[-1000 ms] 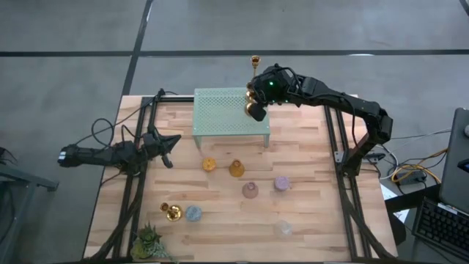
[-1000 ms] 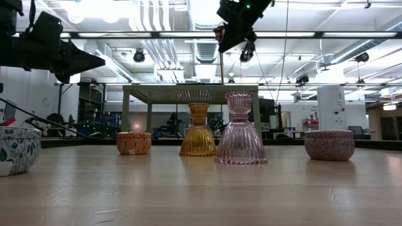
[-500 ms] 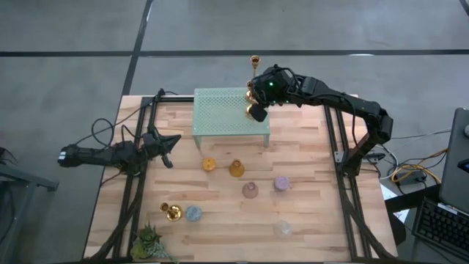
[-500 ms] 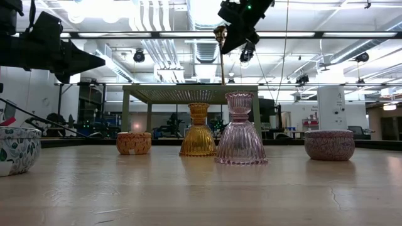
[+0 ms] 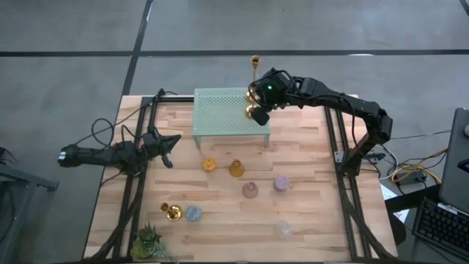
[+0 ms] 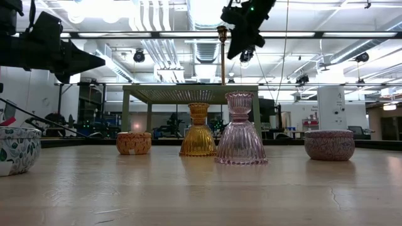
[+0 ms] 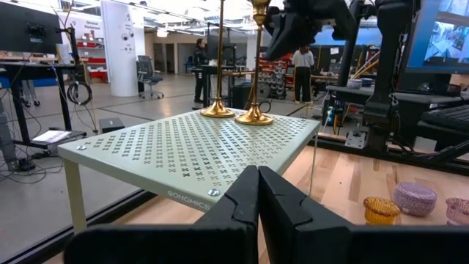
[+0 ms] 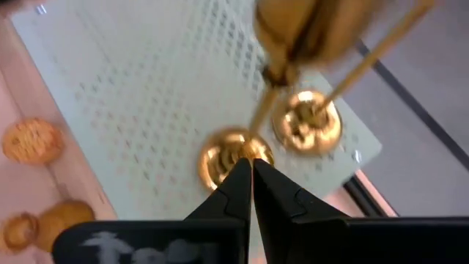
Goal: Pick & Place candle stick holders
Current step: Put the gold candle holder on the shelf aligned with the other gold candle holders
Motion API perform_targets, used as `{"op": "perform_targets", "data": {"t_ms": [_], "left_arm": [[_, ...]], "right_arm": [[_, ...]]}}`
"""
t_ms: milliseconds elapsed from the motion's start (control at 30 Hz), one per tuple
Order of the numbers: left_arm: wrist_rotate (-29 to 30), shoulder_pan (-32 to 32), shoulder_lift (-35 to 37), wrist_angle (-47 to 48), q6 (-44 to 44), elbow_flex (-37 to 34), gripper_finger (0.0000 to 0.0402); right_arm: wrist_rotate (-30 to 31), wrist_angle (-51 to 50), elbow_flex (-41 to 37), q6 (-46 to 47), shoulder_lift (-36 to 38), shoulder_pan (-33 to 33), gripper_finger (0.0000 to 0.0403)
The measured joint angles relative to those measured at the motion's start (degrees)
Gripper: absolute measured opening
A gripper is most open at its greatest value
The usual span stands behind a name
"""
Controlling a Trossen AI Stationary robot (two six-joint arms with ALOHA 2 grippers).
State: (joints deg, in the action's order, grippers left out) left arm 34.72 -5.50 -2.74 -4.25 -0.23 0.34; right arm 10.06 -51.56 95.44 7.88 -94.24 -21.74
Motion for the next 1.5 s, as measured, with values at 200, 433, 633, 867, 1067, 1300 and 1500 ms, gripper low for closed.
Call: {"op": "perform_targets", "data": {"t_ms": [200, 433, 633, 867, 1067, 1300, 1500], "left_arm": [[0.0, 0.0, 0.02, 0.0, 0.0, 0.02, 0.001], [0.02, 0.0, 0.01, 0.01, 0.01, 0.01, 0.001], [0.0, 0.0, 0.0, 0.02, 0.02, 0.01, 0.001], [0.0, 0.0, 0.0, 0.02, 0.0, 0.0, 0.001], [0.01, -0.01, 0.02, 0.02, 0.01, 0.01, 0.001], [0.0, 0.0, 0.02, 0.0, 0.02, 0.0, 0.001], [0.02, 0.0, 0.02, 0.0, 0.02, 0.02, 0.001]], "right_arm": [[0.4, -6.01, 0.0, 1.72, 0.0, -0.02, 0.0008], [0.4, -13.0, 0.0, 3.68, 0.64, 0.76, 0.0008], [0.42, -13.64, -1.12, 4.22, 3.74, 3.06, 0.0008], [0.45, -12.74, -6.57, 5.83, 9.39, 6.84, 0.0008], [0.46, -6.4, -14.47, 7.47, 16.71, 10.89, 0.0008], [0.51, 10.18, -29.77, 6.74, 29.87, 17.96, 0.0008], [0.53, 23.14, -44.42, 2.89, 41.35, 24.36, 0.0008]]}}
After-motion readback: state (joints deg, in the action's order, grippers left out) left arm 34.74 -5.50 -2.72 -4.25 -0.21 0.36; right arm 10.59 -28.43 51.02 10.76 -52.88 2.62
